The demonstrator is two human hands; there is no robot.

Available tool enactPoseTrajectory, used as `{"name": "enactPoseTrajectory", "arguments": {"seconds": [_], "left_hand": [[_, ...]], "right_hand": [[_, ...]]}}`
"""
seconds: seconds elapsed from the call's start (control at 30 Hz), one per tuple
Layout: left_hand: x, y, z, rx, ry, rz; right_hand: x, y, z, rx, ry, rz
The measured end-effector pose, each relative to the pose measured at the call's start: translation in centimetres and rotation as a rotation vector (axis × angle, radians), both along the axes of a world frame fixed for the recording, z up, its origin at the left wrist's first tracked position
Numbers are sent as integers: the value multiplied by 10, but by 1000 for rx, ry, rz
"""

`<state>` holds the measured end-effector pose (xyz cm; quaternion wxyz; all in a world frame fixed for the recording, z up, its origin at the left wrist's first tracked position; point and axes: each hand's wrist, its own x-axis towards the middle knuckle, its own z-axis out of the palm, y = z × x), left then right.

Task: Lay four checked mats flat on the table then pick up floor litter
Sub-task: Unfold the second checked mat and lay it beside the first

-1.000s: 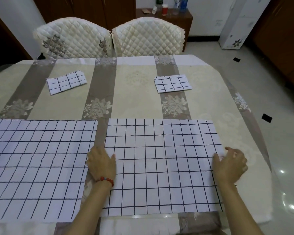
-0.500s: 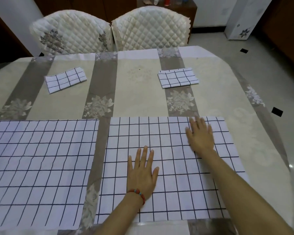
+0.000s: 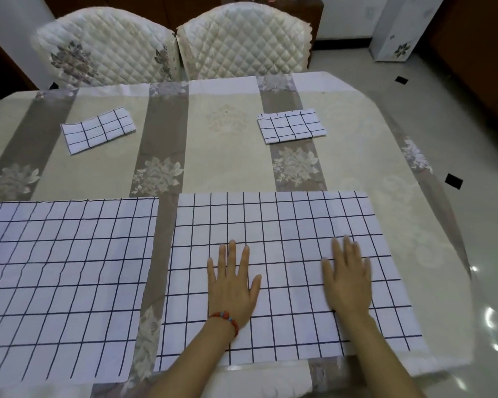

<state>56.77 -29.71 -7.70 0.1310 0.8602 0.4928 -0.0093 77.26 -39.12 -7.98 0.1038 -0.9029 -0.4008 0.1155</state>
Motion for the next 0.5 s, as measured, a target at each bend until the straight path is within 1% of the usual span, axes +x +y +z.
{"name": "enactPoseTrajectory", "arguments": {"seconds": [0.07, 0.17, 0.2, 0.23, 0.27, 0.3, 0.33, 0.37, 0.4, 0.43, 0.5], "left_hand": [[-4, 2, -3, -27, 2, 60], [3, 7, 0, -121, -20, 338], [13, 7, 4, -122, -36, 360], [27, 5, 7, -87, -52, 280], [44, 2, 6, -36, -81, 111], [62, 0, 3, 5, -100, -134], [77, 2, 2, -2, -92, -377], [88, 9, 1, -45, -65, -520], [95, 22, -3, -76, -27, -554], [94, 39, -8, -71, -7, -499], [79, 76, -12, -48, 18, -293]], "right_hand": [[10, -13, 1, 1, -8, -79], [11, -17, 1, -5, -24, -81], [11, -17, 1, -8, -28, -84], [11, -17, 1, -10, -34, -87], [11, -17, 0, -12, -40, -91], [12, -17, -1, -16, -48, -93], [12, -18, -2, -21, -57, -93], [12, -18, -3, -21, -64, -92], [13, -18, -4, -15, -69, -92], [14, -18, -4, -7, -69, -93], [14, -19, -5, 4, -70, -91]]}}
